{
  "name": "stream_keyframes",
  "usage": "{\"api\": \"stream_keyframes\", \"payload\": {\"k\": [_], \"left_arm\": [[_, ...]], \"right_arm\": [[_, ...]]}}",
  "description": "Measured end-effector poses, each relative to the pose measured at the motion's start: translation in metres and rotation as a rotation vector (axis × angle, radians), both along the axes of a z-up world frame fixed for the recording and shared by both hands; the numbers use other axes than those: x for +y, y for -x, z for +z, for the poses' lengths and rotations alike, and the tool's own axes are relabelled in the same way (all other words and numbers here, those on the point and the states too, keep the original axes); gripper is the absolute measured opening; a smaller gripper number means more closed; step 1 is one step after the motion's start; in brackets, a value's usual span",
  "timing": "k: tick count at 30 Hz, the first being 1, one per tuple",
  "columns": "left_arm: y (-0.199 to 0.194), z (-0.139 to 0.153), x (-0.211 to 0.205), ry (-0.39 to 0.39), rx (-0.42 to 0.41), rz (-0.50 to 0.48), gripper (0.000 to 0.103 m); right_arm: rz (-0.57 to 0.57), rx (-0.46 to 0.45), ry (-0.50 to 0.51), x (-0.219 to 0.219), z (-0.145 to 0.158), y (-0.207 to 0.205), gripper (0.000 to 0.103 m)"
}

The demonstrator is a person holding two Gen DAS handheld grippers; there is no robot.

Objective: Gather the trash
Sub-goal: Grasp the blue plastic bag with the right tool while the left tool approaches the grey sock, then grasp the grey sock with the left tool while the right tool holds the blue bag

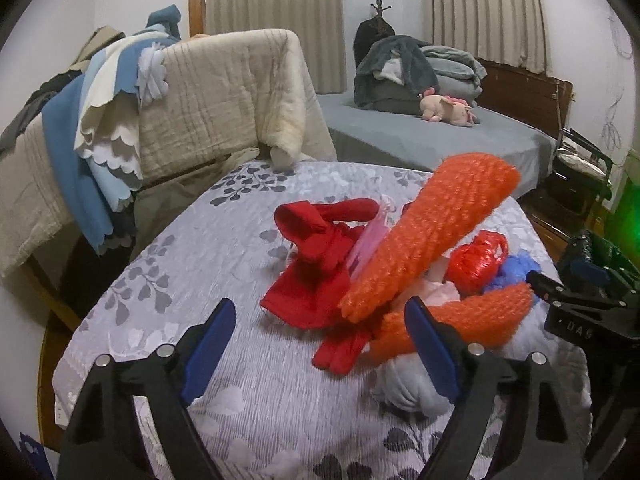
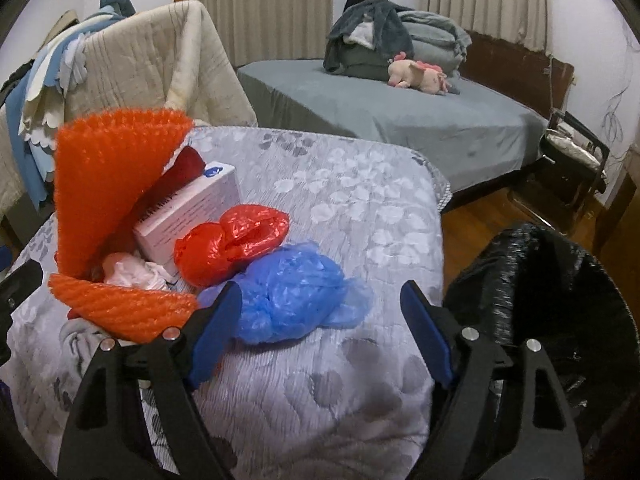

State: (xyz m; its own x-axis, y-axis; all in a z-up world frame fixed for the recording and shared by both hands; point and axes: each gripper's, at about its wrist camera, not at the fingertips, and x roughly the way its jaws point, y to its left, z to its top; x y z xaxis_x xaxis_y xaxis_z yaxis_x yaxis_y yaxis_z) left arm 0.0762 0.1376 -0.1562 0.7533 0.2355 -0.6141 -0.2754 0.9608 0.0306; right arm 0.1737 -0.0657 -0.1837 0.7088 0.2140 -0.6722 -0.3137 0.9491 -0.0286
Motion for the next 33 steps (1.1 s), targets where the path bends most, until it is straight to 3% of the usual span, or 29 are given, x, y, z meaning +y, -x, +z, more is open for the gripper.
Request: {"api": "stream_keyframes", "payload": {"k": [10, 13, 17, 23, 33], "left_arm": [[-0.007, -0.006, 0.007, 0.005, 0.01, 0.011, 0.084], [-0.006, -0.005, 0.007, 0.009, 0.011, 0.008, 0.084], [-0.002, -0.004, 0.002, 0.013, 0.009, -0.004, 0.084], [0.006, -0.01, -0.018, 0.032, 0.027, -0.056, 0.083], [0.001, -0.035, -0.044, 0.068, 0.11, -0.13, 0.068]], "right_arm": [[0.034, 0.063, 0.025, 0.013, -0.017, -0.018, 0.079], [0.085, 0.108, -0.02, 0.013, -0.019, -0.019, 0.055], [0.114, 0.104, -0.015, 0.017, -0.015, -0.01, 0.037], [0.085, 0.087, -0.051, 0.003, -0.005, 0.0, 0.034], [0.067, 0.066, -0.05, -0.018, 0.006, 0.016, 0.034]]}}
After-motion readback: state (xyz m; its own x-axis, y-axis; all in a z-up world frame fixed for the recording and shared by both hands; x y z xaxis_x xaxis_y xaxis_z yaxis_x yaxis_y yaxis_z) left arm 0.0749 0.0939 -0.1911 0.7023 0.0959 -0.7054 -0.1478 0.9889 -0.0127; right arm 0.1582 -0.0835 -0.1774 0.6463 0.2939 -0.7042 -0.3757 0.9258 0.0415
